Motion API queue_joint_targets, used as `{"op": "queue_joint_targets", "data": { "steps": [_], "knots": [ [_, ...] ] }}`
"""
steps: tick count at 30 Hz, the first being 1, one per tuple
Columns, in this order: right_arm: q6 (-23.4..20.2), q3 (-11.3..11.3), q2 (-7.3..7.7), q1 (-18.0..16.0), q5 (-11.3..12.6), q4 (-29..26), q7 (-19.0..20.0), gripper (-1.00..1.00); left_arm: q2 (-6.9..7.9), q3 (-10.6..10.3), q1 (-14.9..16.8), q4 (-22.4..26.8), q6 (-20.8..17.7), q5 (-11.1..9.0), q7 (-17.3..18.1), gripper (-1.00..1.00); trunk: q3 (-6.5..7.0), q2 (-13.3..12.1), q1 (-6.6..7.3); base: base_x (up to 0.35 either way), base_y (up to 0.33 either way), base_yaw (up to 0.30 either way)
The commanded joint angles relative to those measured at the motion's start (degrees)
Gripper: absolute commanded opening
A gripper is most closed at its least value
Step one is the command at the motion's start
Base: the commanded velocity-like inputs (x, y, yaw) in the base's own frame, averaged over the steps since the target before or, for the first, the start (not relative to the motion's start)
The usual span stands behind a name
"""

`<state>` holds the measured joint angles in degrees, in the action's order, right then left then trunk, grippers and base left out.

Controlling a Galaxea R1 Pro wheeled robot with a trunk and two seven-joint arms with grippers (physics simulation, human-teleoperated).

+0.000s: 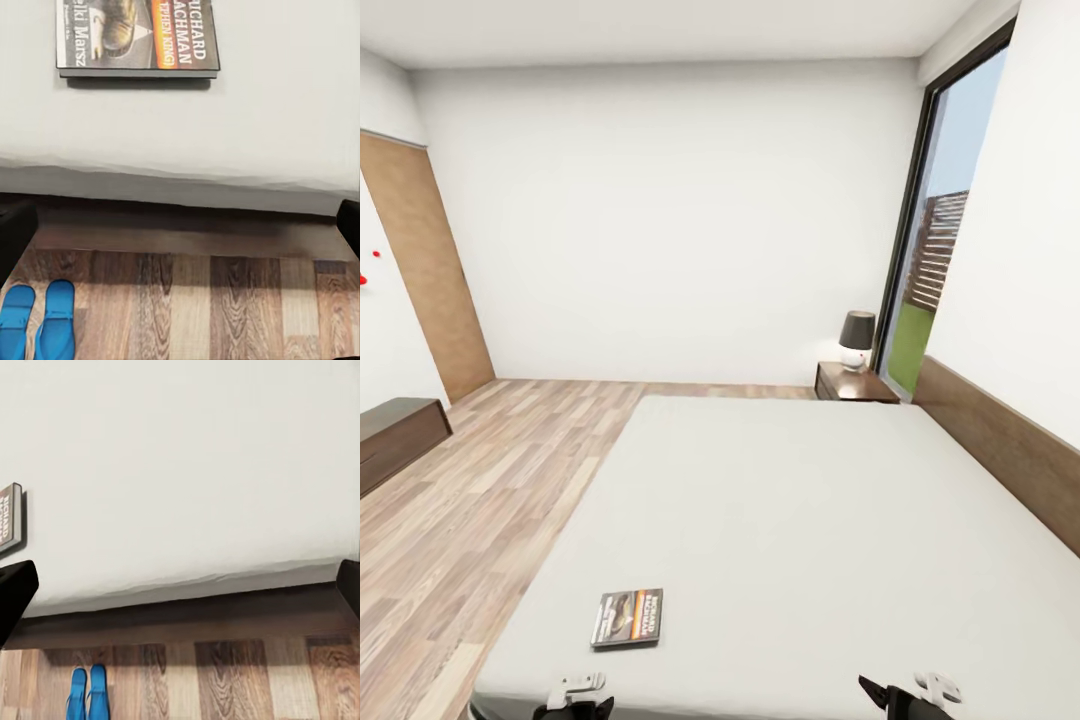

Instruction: In the bedroom, move the book from the bed onto either nightstand, and place the two sandals side by side next to the bed.

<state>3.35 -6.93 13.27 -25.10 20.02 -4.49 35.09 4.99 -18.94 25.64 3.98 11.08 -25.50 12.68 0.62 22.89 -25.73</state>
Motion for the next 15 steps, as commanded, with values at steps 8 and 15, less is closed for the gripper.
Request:
{"op": "queue_joint_targets", "data": {
  "steps": [8,15],
  "knots": [
    [0.2,-0.5,0.0,0.0,-0.3,0.1,0.2,1.0,0.02,-0.5,0.0,-0.1,0.2,-0.6,0.2,1.0,-0.02,0.0,-0.05,0.101,-0.008,0.0],
    [0.2,-0.5,0.0,0.0,-0.3,0.1,0.2,1.0,0.02,-0.5,0.0,-0.1,0.2,-0.6,0.2,1.0,-0.02,0.0,-0.05,0.201,-0.075,0.0]
  ]
}}
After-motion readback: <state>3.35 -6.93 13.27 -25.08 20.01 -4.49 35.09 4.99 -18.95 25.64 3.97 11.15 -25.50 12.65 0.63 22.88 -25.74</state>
